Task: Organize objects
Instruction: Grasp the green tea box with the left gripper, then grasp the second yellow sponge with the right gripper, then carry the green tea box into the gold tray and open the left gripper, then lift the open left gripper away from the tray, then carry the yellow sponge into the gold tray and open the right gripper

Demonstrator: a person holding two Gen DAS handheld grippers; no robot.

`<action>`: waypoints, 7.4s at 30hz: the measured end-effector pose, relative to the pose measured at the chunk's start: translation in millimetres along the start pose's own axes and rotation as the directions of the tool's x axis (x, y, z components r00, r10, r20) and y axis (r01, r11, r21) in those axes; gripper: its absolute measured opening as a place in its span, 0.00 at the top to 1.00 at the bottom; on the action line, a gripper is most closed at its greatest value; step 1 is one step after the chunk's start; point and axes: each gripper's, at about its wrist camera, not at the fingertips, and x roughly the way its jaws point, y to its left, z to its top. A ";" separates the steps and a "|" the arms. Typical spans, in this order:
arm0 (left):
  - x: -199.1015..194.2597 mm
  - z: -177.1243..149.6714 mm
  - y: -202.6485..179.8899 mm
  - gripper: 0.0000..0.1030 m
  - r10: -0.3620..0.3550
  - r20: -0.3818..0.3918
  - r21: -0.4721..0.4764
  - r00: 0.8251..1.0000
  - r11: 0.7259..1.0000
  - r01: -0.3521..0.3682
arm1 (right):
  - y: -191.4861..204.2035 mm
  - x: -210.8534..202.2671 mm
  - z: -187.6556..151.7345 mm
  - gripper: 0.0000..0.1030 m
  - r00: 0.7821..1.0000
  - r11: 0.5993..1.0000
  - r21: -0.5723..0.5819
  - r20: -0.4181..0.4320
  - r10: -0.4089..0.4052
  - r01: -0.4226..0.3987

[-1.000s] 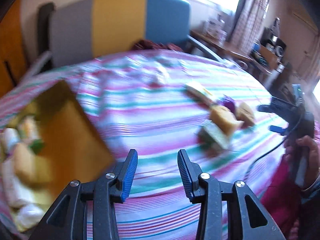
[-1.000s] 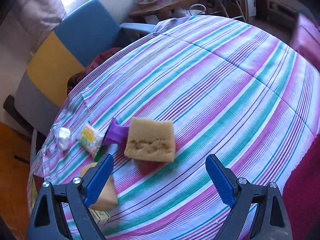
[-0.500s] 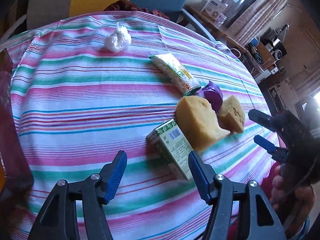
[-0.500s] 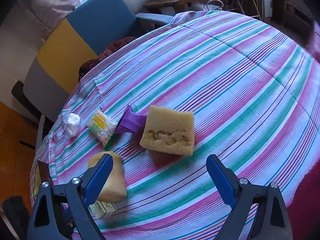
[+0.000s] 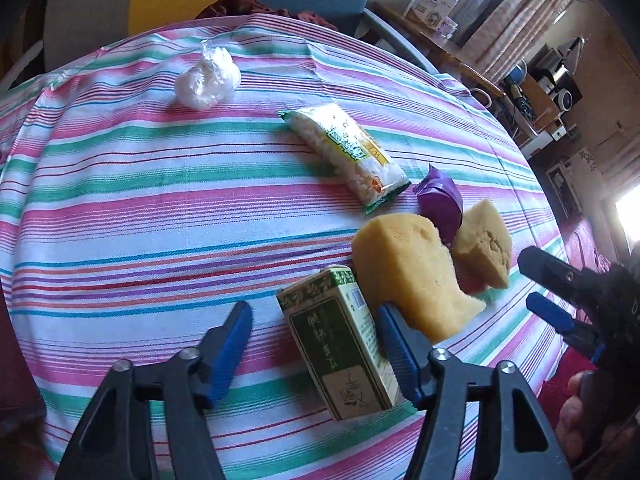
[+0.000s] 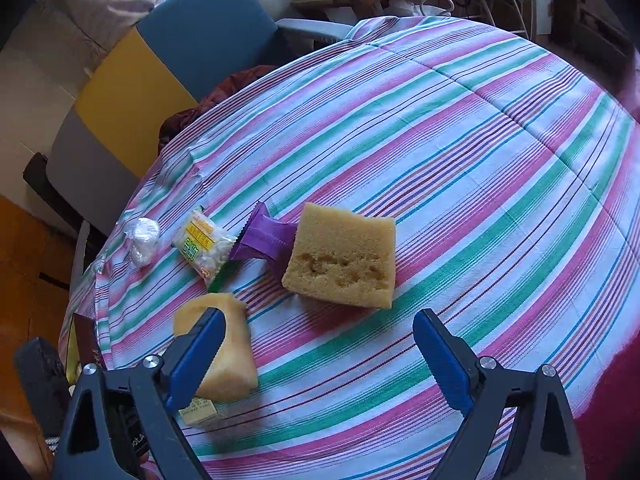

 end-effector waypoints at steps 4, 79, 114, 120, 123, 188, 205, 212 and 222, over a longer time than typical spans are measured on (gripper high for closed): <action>-9.3 -19.1 10.1 0.70 -0.009 0.014 0.072 1.000 0.997 0.008 | 0.9 0.5 -0.4 0.07 1.000 1.000 -0.013 -0.004 -0.006 0.006; -49.6 -106.9 30.9 0.70 0.095 0.257 0.255 0.962 0.953 -0.162 | 151.5 81.8 -68.2 0.51 0.986 0.804 -0.591 -0.162 -0.041 -0.063; -177.6 -112.2 77.3 0.70 0.142 0.425 0.039 0.894 0.984 -0.175 | 152.4 75.7 -83.1 0.51 0.996 0.737 -0.676 -0.063 -0.060 0.001; -201.8 -116.4 133.4 0.70 0.177 0.418 -0.124 0.891 0.983 -0.138 | 153.9 75.2 -85.1 0.51 0.996 0.728 -0.685 -0.053 -0.067 0.013; -215.2 -122.8 165.6 0.70 0.231 0.421 -0.211 0.877 0.965 -0.152 | 154.9 74.9 -85.9 0.51 0.996 0.723 -0.690 -0.049 -0.073 0.019; -214.4 -67.2 256.3 0.61 0.437 0.326 -0.391 0.838 0.870 -0.301 | 162.0 70.6 -93.7 0.53 0.995 0.690 -0.721 -0.013 -0.104 0.063; -229.2 -145.3 253.5 0.61 0.481 0.336 -0.407 0.810 0.849 -0.336 | 165.6 63.3 -97.9 0.56 0.989 0.732 -0.669 0.035 -0.146 0.132; -231.0 -154.2 259.7 0.61 0.478 0.331 -0.426 0.814 0.845 -0.323 | 192.7 44.6 -98.4 0.56 0.998 0.750 -0.659 0.014 -0.067 0.060; -231.1 -161.9 268.8 0.61 0.475 0.323 -0.447 0.819 0.839 -0.310 | 270.8 19.0 -117.7 0.56 0.996 0.678 -0.731 -0.029 0.081 -0.077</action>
